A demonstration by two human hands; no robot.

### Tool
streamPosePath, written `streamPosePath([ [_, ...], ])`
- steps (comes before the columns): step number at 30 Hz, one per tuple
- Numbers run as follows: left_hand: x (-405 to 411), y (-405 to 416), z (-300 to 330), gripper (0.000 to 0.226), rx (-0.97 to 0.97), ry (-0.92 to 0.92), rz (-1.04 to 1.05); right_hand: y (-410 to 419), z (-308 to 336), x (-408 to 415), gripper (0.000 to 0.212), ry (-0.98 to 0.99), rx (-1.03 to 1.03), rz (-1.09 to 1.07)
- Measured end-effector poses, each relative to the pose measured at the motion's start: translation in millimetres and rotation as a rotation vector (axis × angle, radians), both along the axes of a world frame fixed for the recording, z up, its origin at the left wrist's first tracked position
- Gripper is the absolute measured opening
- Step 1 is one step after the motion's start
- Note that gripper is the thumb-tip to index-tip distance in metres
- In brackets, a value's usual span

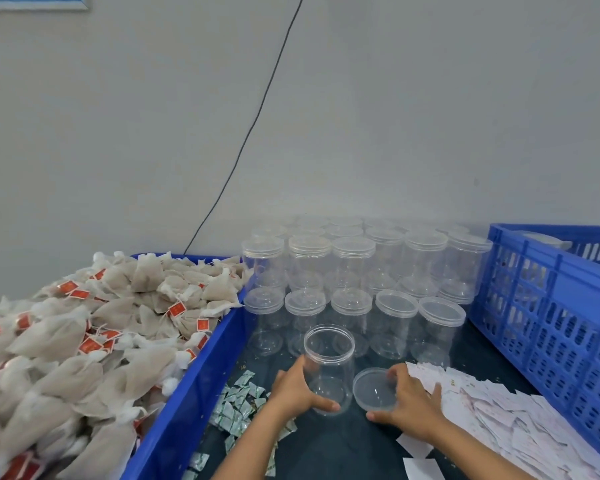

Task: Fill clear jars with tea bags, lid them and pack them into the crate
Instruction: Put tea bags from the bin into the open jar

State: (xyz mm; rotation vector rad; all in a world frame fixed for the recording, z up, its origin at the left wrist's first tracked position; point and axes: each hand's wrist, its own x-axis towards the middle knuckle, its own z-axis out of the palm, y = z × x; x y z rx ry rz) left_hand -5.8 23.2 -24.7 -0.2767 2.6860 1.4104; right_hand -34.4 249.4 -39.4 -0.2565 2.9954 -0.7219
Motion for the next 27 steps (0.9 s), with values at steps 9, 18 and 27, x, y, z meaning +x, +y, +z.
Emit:
streamPosePath([
  [9,7,-8,51,0.110,-0.153,-0.188,0.001,-14,61,-14,0.061,-0.020,-0.070,0.108],
  [18,41,-87,150,0.045,-0.475,0.221,0.096,-138,149,5,0.030,0.202,-0.443,0.326],
  [27,46,-210,142,0.037,-0.794,0.402,0.340,-258,150,22,0.028,-0.186,-0.676,0.401],
])
